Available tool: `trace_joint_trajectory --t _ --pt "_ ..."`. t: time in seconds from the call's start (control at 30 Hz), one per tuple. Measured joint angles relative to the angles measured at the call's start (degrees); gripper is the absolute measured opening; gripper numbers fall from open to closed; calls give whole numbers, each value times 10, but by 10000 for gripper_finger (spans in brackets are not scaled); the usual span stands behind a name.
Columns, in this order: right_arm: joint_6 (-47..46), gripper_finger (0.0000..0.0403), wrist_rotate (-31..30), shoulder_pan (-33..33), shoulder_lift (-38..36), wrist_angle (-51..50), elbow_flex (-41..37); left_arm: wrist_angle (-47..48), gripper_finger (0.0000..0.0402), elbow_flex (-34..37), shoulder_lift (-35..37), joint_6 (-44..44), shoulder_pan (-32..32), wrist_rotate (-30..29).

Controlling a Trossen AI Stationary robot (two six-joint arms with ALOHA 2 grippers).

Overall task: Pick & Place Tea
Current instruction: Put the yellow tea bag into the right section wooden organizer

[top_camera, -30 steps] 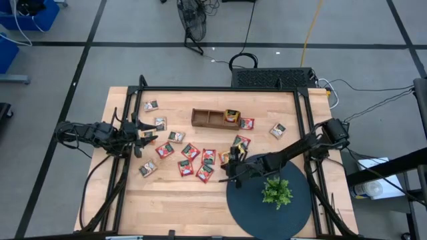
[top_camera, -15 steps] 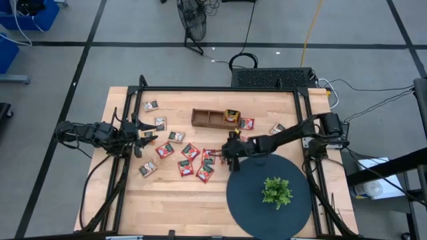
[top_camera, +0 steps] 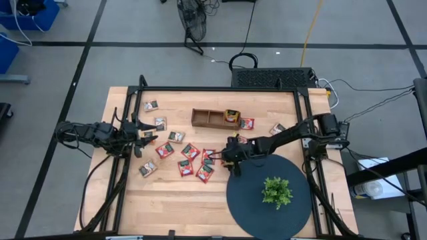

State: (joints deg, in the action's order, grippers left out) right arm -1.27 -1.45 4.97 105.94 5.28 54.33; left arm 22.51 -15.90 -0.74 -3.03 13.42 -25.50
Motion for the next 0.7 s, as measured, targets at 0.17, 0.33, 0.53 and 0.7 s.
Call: trace_joint_trajectory --t 0.17,0.33,0.53,0.7 --pt "5 274 0 -5 41 34 4 -1 200 0 0 0 0 0" --pt "4 240 -1 0 46 35 3 0 200 0 0 0 0 0" --pt "7 136 -3 12 46 38 2 0 200 0 0 0 0 0" --pt "19 32 -12 18 33 37 1 0 200 0 0 0 0 0"
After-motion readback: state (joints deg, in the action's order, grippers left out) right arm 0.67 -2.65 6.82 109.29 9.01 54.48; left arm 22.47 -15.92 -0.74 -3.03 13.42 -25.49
